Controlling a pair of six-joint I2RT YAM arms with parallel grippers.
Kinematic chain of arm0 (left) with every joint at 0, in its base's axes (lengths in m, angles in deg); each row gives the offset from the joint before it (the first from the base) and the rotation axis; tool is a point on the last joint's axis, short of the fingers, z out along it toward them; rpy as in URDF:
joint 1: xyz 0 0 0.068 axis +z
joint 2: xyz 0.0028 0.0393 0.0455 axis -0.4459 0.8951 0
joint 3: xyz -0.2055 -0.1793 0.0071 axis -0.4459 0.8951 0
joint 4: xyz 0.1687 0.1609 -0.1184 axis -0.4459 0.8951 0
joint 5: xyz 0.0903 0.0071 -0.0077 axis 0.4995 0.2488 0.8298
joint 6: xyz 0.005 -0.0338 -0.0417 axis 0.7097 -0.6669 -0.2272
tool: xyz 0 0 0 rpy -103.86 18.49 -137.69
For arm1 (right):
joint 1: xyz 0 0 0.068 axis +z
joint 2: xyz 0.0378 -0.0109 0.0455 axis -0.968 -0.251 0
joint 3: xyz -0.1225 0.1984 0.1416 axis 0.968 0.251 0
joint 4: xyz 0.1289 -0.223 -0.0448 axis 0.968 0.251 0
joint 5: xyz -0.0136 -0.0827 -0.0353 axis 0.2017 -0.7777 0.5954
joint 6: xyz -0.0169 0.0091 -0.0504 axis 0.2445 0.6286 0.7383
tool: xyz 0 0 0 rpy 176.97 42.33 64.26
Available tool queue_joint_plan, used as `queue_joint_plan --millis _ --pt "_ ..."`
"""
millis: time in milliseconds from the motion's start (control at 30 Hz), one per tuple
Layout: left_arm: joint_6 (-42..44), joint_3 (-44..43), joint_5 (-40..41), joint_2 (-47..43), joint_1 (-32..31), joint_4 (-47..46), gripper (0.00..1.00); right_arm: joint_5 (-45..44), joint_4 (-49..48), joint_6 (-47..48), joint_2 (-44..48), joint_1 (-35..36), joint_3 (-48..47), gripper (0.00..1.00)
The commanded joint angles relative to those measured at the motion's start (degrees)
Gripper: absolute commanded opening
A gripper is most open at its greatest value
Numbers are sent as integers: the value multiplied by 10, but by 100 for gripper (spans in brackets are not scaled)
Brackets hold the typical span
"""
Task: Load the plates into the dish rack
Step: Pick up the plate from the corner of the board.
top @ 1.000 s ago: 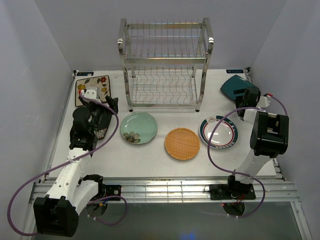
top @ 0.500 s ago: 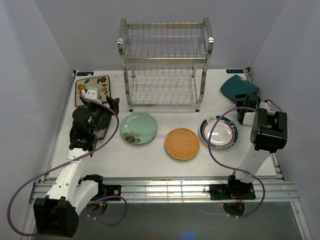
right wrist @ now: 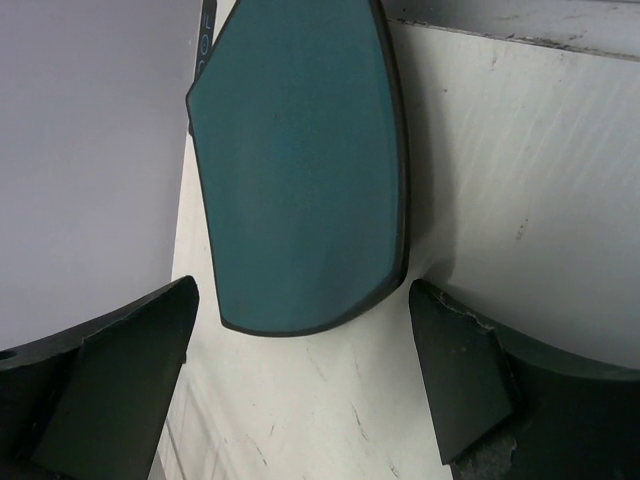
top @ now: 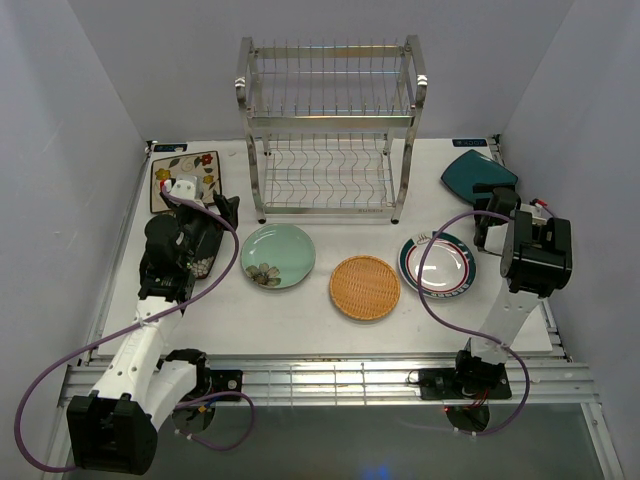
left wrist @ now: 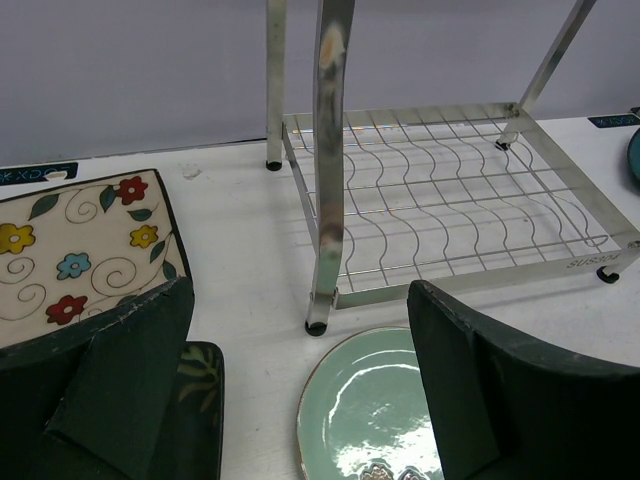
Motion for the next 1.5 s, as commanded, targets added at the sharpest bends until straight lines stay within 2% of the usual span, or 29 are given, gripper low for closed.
queue_joint_plan --millis 0,233,333,500,533,667,700,733,800,833,900,933,1000,1033,1100,1467 --pt "5 6 -10 -9 3 -7 98 -5 -16 -12 -24 -3 -10 92" --pt "8 7 -10 -14 4 -8 98 -17 -26 -35 -40 -2 -14 93" --pt "8 6 -12 -13 3 -8 98 -18 -23 -59 -61 -3 -27 98" --pt "8 7 -13 -14 3 -8 98 -14 -23 -88 -86 -3 -33 100" --pt "8 6 -14 -14 3 -8 98 -24 -22 -91 -84 -3 -29 95" --pt "9 6 -17 -10 3 -8 98 -45 38 -102 -76 -3 -42 90" --pt "9 6 -17 -11 3 -8 98 -46 51 -104 -78 -3 -49 86" --pt "9 6 -16 -11 3 -8 98 -40 56 -105 -81 -3 -53 76" --pt "10 5 -16 -14 3 -8 98 -33 54 -106 -90 -3 -60 70" --pt "10 5 -16 -14 3 -8 98 -28 54 -107 -92 -2 -61 56" --pt "10 6 -16 -15 3 -8 98 -27 55 -107 -92 -3 -61 37" --pt "10 7 -16 -15 3 -8 98 -28 59 -106 -90 -3 -60 20" --pt "10 6 -17 -15 3 -8 98 -36 80 -101 -83 -2 -67 19" --pt "10 6 -17 -15 3 -8 98 -43 106 -101 -82 -3 -70 10" --pt "10 6 -18 -15 3 -8 98 -46 115 -99 -75 -3 -71 8" --pt "11 6 -17 -17 3 -8 98 -42 130 -63 -55 1 -70 8"
